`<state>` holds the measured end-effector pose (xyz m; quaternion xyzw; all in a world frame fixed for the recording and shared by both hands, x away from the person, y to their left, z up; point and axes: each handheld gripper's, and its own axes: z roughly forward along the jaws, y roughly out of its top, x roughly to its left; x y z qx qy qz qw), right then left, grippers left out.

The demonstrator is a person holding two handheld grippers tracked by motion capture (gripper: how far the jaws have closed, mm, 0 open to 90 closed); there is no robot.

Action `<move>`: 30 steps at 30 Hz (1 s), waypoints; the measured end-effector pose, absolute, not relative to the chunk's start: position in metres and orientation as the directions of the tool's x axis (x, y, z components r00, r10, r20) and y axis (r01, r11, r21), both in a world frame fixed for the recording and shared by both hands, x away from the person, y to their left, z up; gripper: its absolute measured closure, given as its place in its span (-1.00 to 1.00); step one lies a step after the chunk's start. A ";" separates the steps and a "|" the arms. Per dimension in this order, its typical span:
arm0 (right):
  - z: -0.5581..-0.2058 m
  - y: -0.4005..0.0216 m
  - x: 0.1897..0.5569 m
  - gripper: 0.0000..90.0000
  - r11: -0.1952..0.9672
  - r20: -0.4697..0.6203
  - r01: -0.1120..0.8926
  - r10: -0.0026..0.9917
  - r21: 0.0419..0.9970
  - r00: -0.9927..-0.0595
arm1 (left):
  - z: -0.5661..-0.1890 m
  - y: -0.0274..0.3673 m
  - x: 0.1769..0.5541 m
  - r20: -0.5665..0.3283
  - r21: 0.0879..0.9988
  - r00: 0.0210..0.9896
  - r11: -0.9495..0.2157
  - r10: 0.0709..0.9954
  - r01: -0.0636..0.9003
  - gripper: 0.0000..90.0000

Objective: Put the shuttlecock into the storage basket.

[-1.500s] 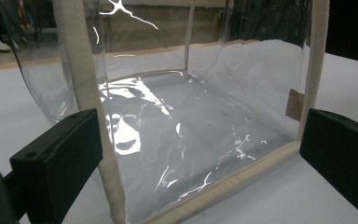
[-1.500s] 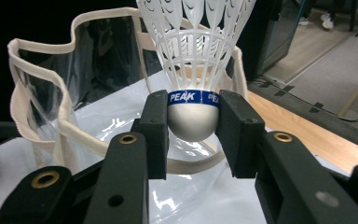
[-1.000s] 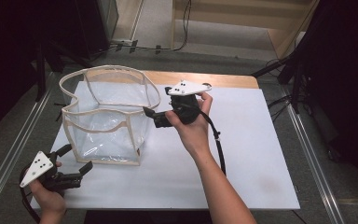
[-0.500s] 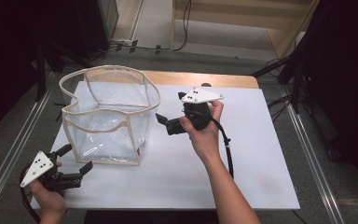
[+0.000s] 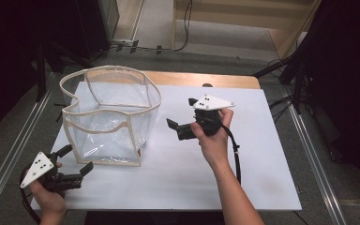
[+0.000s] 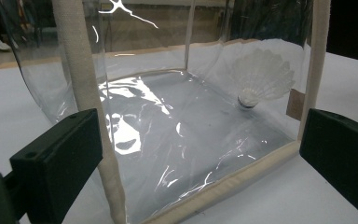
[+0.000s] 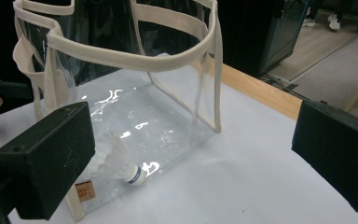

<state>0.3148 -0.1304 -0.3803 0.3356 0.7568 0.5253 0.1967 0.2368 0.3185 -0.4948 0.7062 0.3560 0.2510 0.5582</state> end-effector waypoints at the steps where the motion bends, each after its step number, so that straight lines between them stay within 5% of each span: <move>1: -0.381 -0.132 0.315 -1.00 0.224 0.053 0.302 0.716 0.927 -0.696 | -0.495 0.318 0.237 -0.043 0.967 0.622 -0.124 0.782 0.223 -1.00; 30: -0.415 -0.168 0.299 -1.00 0.201 0.083 0.340 0.743 0.919 -0.664 | -0.495 0.318 0.237 -0.043 0.967 0.623 -0.124 0.781 0.222 -1.00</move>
